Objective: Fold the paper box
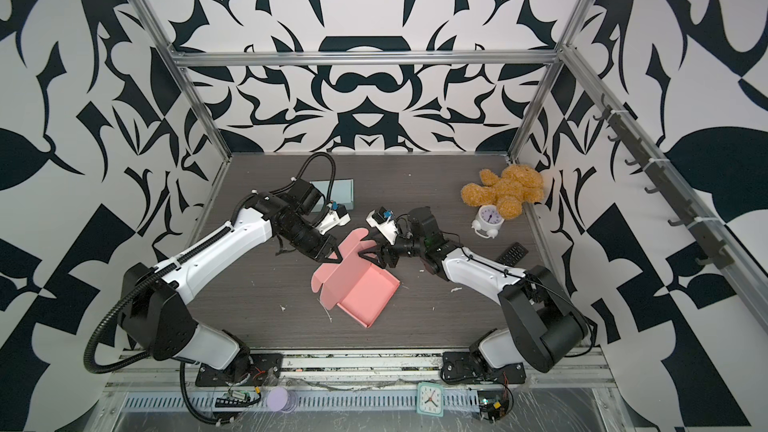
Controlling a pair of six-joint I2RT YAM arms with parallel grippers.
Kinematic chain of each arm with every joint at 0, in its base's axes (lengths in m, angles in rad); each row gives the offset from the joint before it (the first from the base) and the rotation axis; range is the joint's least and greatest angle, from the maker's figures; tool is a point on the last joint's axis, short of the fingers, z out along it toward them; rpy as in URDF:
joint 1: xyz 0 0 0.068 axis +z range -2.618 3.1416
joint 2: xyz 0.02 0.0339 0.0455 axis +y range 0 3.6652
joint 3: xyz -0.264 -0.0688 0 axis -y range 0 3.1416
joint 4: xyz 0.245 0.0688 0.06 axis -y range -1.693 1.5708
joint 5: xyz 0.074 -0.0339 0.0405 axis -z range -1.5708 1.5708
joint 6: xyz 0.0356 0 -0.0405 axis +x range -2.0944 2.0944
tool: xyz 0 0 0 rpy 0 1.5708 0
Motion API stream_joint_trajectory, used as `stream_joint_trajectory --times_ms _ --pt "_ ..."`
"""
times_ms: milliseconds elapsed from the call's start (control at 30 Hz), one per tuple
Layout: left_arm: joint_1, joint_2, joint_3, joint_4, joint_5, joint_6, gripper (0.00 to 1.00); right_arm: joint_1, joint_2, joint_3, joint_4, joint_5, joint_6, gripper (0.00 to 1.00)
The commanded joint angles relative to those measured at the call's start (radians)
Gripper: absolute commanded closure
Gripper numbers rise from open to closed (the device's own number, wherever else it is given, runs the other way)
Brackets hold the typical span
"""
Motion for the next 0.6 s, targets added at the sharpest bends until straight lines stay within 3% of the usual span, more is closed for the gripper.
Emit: stream_joint_trajectory --times_ms 0,367,567 --pt "0.001 0.014 0.034 -0.051 -0.047 0.025 0.90 0.009 -0.003 0.043 -0.012 -0.024 -0.013 0.39" --pt "0.000 -0.002 0.025 -0.055 -0.092 0.029 0.90 0.021 0.008 0.063 -0.067 0.027 -0.047 0.62" --pt "0.001 -0.009 0.029 -0.055 -0.085 0.031 0.90 0.028 0.022 0.078 -0.097 0.056 -0.067 0.67"
